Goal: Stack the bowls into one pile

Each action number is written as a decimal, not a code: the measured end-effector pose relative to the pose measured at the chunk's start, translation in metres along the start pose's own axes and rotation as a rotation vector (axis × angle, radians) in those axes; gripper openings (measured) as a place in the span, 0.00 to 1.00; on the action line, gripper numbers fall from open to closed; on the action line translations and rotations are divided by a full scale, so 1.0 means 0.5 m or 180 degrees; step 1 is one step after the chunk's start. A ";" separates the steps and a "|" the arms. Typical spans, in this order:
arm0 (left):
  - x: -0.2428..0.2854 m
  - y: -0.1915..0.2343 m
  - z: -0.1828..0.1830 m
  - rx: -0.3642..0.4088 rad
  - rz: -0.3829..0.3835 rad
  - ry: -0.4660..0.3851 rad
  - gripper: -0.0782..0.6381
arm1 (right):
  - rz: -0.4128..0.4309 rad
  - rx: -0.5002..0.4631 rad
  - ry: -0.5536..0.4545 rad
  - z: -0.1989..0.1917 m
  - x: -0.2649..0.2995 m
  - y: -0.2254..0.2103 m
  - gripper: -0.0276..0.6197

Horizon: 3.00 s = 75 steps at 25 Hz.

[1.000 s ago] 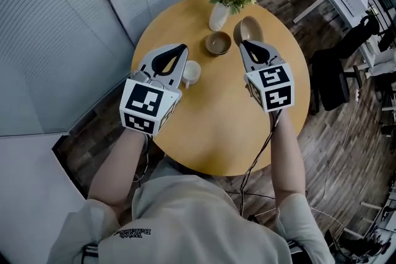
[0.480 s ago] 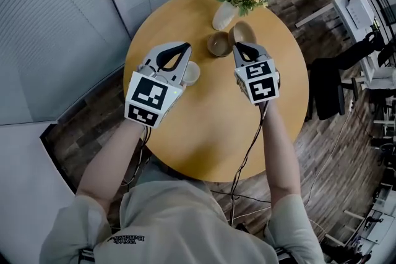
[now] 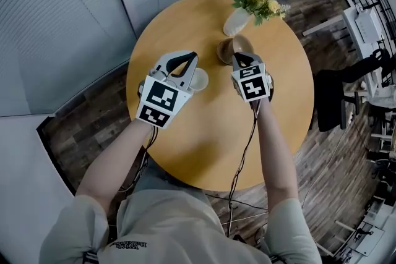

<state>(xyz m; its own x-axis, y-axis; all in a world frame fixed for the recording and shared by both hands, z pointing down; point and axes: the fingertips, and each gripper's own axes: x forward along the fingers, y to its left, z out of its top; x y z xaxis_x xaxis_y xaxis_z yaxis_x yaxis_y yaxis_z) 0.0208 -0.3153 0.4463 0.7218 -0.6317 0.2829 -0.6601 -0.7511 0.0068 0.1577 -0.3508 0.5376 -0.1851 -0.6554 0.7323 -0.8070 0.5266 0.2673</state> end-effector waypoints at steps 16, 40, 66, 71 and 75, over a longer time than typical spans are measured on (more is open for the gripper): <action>0.035 0.028 -0.113 -0.0122 -0.0084 0.0286 0.14 | 0.0013 -0.0378 0.0498 -0.078 0.126 0.028 0.09; 0.019 -0.016 -0.115 -0.0001 -0.0201 0.0424 0.14 | 0.0260 0.0136 0.0468 -0.110 0.076 0.064 0.21; -0.104 -0.048 0.187 0.0461 -0.0176 -0.0215 0.14 | -0.0530 0.1203 -0.1352 0.091 -0.402 -0.101 0.13; -0.156 -0.060 0.248 0.0518 -0.0129 -0.0369 0.14 | -0.0612 0.1246 -0.1661 0.113 -0.510 -0.091 0.12; -0.199 -0.094 0.291 0.0530 -0.0206 -0.0452 0.14 | -0.0613 0.1334 -0.1932 0.131 -0.611 -0.068 0.11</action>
<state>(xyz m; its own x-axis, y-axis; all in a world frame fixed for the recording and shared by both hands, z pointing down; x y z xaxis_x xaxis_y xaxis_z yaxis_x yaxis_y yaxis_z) 0.0104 -0.2448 0.2780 0.7913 -0.5930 0.1490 -0.5766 -0.8048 -0.1413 0.2050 -0.2041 0.2636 -0.1975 -0.9614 0.1915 -0.9793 0.2025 0.0067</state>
